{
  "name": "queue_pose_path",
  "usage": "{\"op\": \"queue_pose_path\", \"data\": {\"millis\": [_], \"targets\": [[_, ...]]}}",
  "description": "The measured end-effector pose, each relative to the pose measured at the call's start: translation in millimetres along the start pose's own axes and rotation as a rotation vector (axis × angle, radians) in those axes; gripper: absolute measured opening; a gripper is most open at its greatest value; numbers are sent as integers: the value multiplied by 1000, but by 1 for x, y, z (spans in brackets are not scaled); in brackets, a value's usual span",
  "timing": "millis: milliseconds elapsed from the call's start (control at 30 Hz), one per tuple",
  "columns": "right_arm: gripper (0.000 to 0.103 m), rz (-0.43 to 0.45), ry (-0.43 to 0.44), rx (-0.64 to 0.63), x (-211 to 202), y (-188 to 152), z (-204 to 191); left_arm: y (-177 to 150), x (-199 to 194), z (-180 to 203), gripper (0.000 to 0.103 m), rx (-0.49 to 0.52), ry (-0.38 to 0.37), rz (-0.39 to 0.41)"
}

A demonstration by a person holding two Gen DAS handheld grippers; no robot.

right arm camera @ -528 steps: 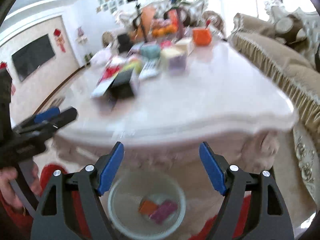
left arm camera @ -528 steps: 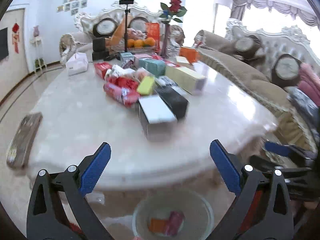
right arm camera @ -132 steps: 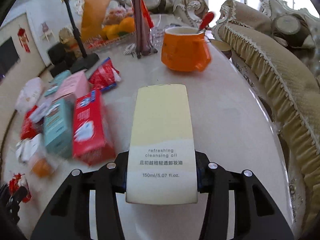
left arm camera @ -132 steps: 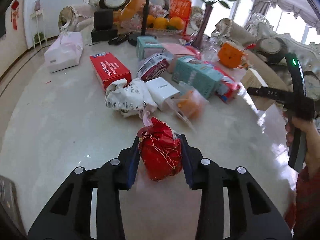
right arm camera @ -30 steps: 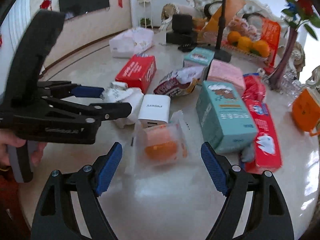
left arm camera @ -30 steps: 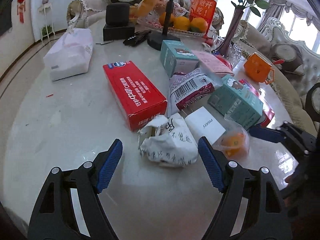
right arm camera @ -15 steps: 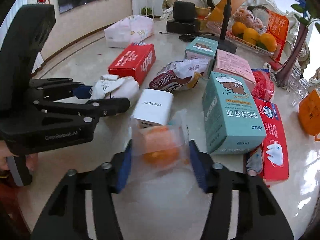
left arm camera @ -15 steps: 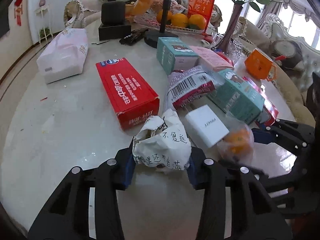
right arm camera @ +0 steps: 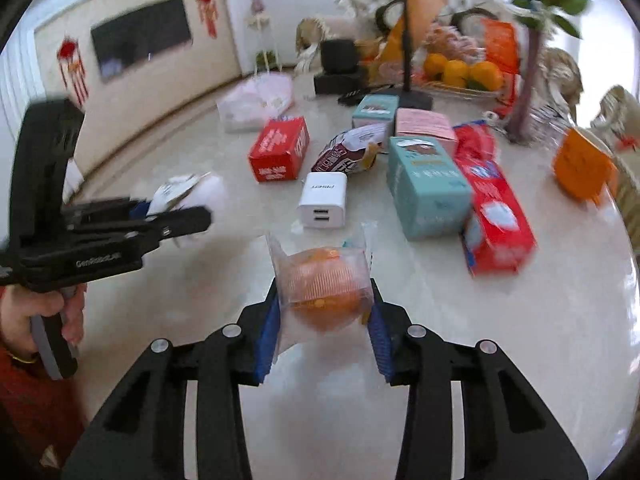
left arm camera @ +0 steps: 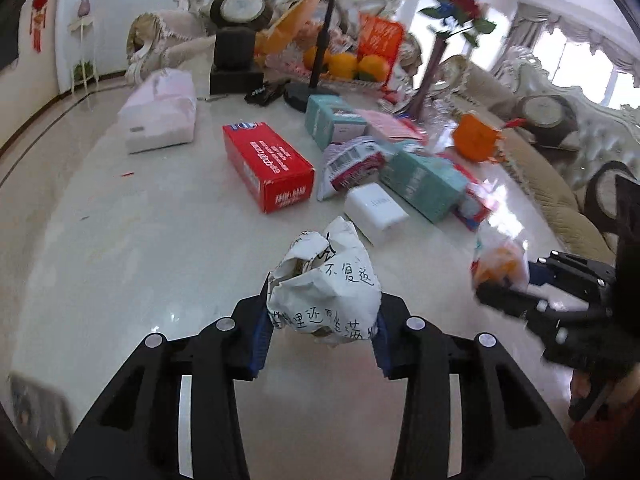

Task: Collect trash
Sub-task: 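Lower the white paper bag with left gripper while right gripper lowers the plastic bag into wastebasket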

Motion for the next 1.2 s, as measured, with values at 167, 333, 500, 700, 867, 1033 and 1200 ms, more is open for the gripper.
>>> {"op": "queue_pose_path", "data": {"millis": [167,333,500,700,867,1033,1200], "targets": [[38,113,61,67,-74,-41,-23,-46,-85,17,41,73,-64,80],[38,158,117,115,-144,-111,-72,-119,-157,42,41,105,-141,89],[38,88,134,184,-166,-186,-107,-208,-183,66,41,150,-192,-9],[38,-84,66,298,-115,-259,-97,-303,-117,93,41,217,-211,-234],[38,-191,24,323,-73,-287,-88,-338,-62,100,41,235,-178,-345],[38,-268,-5,303,-52,-307,-87,-347,-49,100,42,251,-159,-375],[58,-318,-17,314,-43,-323,-86,-356,-39,97,70,273,-95,-428]]}}
Point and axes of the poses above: each gripper's, at about its wrist camera, not at the fingertips, and x roughly the way its jaws point, z to its right, y to its top, the point moved 8 cm from there along x, roughly the way its jaws point, and after that the axes turned 5 degrees about y, right-handed, at the moved point
